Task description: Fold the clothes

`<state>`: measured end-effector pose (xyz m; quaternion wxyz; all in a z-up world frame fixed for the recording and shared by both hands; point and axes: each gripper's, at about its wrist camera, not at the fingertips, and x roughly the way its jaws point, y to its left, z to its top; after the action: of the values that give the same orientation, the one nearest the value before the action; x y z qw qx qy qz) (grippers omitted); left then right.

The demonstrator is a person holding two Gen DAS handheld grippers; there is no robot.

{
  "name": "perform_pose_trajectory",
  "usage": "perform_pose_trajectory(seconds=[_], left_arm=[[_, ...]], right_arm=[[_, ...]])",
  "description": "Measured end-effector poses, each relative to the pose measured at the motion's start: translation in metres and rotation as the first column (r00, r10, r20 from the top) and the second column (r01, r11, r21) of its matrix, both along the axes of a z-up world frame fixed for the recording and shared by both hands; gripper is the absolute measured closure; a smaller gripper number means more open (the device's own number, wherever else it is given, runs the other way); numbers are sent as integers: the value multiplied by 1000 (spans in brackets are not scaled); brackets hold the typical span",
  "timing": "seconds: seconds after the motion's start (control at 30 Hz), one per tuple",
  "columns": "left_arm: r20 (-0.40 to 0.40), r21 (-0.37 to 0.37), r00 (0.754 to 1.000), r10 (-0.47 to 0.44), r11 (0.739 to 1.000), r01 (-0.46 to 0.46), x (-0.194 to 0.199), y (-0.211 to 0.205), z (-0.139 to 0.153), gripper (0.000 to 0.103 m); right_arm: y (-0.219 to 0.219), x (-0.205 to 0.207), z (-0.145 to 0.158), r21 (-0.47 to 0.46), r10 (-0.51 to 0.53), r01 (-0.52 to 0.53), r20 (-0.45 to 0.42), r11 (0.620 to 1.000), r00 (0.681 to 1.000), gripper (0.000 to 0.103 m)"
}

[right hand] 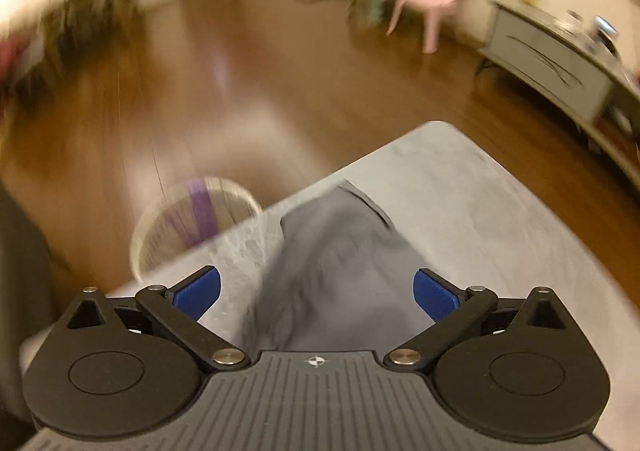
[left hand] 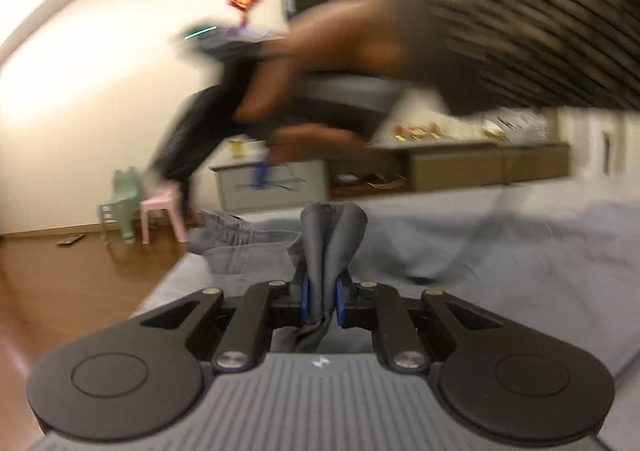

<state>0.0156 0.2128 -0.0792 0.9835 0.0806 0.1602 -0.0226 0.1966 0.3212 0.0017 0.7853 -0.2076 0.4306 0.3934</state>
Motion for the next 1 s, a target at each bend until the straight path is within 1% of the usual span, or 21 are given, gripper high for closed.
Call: perform_pose_trajectory(seconds=[0.03, 0.07, 0.13, 0.2, 0.23, 0.27, 0.3, 0.33, 0.4, 0.43, 0.5, 0.57, 0.63, 0.67, 0.73, 0.83, 0.9, 0.97, 1.0], left_arm=[[-3, 8, 1000, -7, 1000, 7, 0, -4, -1, 91], [-4, 10, 1000, -16, 1000, 16, 1, -5, -1, 91], [-8, -3, 1000, -19, 1000, 18, 1, -4, 0, 91], [-7, -16, 1000, -14, 1000, 14, 2, -2, 1, 91], [-6, -23, 1000, -12, 1000, 12, 2, -1, 2, 91], [1, -29, 1000, -16, 999, 16, 0, -1, 4, 91], [8, -35, 1000, -21, 999, 21, -2, 0, 5, 91], [24, -38, 999, -27, 999, 28, -3, 3, 5, 91], [67, -31, 997, -49, 998, 51, -11, 2, 10, 91], [95, -28, 993, -64, 997, 66, -16, -2, 13, 91], [154, -24, 983, -103, 994, 108, -28, -10, 19, 91], [213, -24, 964, -161, 985, 170, -40, -22, 26, 91], [249, -34, 941, -230, 969, 246, -50, -35, 30, 91], [254, -35, 929, -268, 958, 286, -54, -43, 31, 91], [237, -32, 917, -320, 941, 337, -56, -60, 30, 91], [200, -13, 899, -390, 916, 400, -54, -87, 24, 91], [167, -20, 891, -423, 902, 432, -43, -97, 13, 91], [116, -31, 886, -448, 890, 454, -31, -102, 4, 91], [83, -38, 882, -463, 883, 467, -26, -103, -1, 90]], right_arm=[[20, 4, -6, -72, 32, -32, 11, 997, 999, 1], [37, 7, -19, -155, 59, -56, 16, 986, 998, 1], [64, 4, -48, -307, 109, -101, 9, 946, 994, 1], [76, -2, -66, -396, 154, -132, 24, 909, 988, 5], [82, -6, -76, -439, 177, -146, 30, 887, 984, 16], [75, -8, -71, -420, 176, -139, 51, 897, 983, 36], [68, -10, -66, -401, 176, -133, 72, 906, 982, 52], [61, -12, -62, -381, 174, -127, 93, 916, 980, 60], [46, -15, -52, -341, 170, -116, 134, 933, 976, 69], [28, -17, -40, -282, 135, -86, 158, 955, 978, 71], [-13, -22, -14, -150, 52, -24, 190, 988, 980, 74], [-60, -29, 12, -4, -43, 44, 199, 999, 979, 75], [-113, -35, 30, 128, -138, 118, 158, 985, 978, 75], [-147, -39, 33, 196, -189, 162, 126, 967, 974, 75], [-203, -38, 29, 285, -274, 248, 54, 926, 960, 75], [-278, -38, 6, 317, -388, 386, -59, 866, 920, 75], [-310, -37, -24, 293, -445, 456, -107, 840, 889, 75], [-341, -36, -53, 265, -499, 522, -154, 810, 853, 75], [-349, -35, -66, 261, -510, 537, -167, 802, 844, 75]])
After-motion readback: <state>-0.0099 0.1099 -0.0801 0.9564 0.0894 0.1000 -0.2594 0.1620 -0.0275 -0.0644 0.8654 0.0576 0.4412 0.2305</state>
